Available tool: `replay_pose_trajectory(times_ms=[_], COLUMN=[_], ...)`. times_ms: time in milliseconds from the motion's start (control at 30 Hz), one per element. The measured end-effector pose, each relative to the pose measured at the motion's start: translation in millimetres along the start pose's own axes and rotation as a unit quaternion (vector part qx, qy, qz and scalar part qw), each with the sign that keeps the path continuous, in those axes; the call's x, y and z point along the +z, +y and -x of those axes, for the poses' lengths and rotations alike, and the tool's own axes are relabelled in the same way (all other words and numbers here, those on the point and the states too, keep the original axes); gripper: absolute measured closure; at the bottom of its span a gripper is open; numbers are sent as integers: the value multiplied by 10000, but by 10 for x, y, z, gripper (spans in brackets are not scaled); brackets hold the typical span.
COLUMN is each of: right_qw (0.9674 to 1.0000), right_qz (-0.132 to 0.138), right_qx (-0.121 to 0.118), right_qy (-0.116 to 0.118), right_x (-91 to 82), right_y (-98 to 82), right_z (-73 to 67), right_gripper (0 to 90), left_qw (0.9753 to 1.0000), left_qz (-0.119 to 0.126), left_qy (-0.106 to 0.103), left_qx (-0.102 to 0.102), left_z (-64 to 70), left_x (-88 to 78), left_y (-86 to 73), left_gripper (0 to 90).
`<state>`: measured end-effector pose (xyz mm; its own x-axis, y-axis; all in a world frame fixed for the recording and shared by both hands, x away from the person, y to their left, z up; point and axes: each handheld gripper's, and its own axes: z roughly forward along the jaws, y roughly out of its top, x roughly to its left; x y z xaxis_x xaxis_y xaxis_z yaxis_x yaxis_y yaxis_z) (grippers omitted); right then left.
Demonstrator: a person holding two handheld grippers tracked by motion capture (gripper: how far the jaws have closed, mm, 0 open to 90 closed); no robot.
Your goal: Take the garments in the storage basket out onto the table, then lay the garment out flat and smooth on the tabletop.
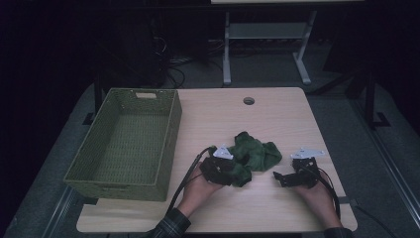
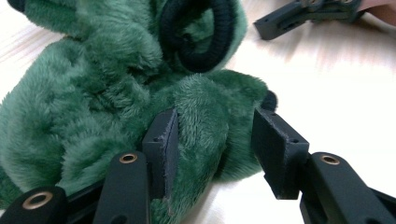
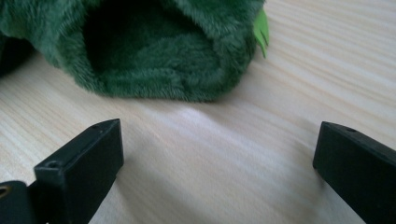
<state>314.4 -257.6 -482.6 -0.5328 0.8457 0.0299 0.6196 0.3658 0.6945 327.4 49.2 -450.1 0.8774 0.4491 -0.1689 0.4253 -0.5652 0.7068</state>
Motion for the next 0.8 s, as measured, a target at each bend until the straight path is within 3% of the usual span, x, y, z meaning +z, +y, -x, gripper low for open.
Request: replay_pose_trajectory(times_ms=[133,333,367,433,533,600,800], right_qw=[10000,9986,9975,9973,9941,9925,9878], right_qz=[-56,149,274,288,381,350,319], right_qx=[56,242,146,122,55,18,-238], right_qy=[-16,454,629,669,1013,1174,1506], right_x=[-64,-177,-211,-217,-222,-194,-85], right_y=[13,16,33,38,61,73,124], right_z=[-18,-119,-191,-206,-336,-433,-680], right_gripper=[19,121,141,148,203,237,312], left_qw=[10000,9999,9999,9998,9998,9999,9999], left_qz=[-45,-70,-92,-135,-169,-124,-142], left_qy=[74,127,134,131,80,55,67], left_qx=[32,-14,-5,-2,-29,-97,-49], left_z=[-37,-84,-95,-113,-145,-151,-156], left_x=[40,66,66,66,65,76,82], left_y=[-7,-18,-21,-27,-38,-49,-53], left_gripper=[527,620,676,695,767,791,812])
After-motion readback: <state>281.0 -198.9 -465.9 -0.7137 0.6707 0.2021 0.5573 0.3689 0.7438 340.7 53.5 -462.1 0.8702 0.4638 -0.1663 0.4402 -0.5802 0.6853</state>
